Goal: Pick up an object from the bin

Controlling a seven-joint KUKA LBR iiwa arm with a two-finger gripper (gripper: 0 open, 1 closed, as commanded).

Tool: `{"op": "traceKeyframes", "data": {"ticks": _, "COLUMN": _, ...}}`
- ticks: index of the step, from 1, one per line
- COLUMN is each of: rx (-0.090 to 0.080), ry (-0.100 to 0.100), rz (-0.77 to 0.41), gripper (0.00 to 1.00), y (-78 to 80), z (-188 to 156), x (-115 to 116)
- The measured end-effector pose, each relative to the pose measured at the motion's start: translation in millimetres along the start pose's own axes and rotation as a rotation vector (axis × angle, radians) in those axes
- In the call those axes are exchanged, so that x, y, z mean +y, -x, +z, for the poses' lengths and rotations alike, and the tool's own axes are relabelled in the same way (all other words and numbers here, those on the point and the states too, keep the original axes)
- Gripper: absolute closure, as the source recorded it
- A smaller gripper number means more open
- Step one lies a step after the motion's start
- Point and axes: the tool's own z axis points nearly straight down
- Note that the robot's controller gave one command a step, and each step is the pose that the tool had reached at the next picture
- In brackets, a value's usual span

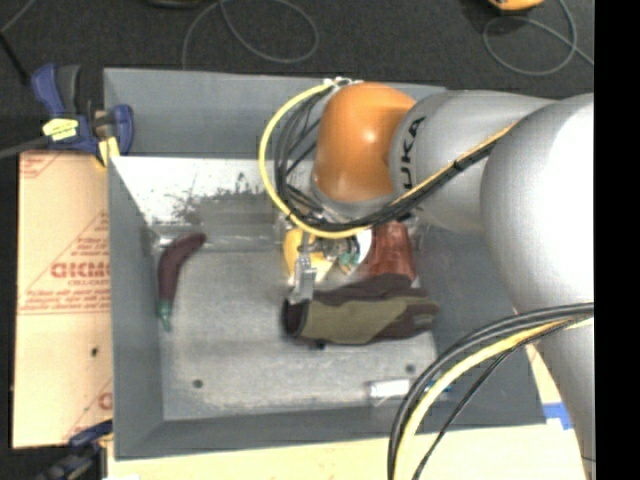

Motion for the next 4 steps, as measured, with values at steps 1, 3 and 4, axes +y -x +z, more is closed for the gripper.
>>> {"op": "traceKeyframes", "data": {"ticks": 1, "rx": 0.000, "ry": 0.000, "rz": 0.001, "gripper": 0.00, "y": 0.0, "z": 0, "x": 0}}
{"op": "traceKeyframes", "data": {"ticks": 3, "rx": -0.002, "ry": 0.000, "rz": -0.158, "gripper": 1.00, "y": -98.3, "z": -14, "x": -61}}
{"op": "traceKeyframes", "data": {"ticks": 4, "rx": -0.004, "ry": 0.000, "rz": -0.148, "gripper": 1.00, "y": -91.2, "z": 1, "x": -66}}
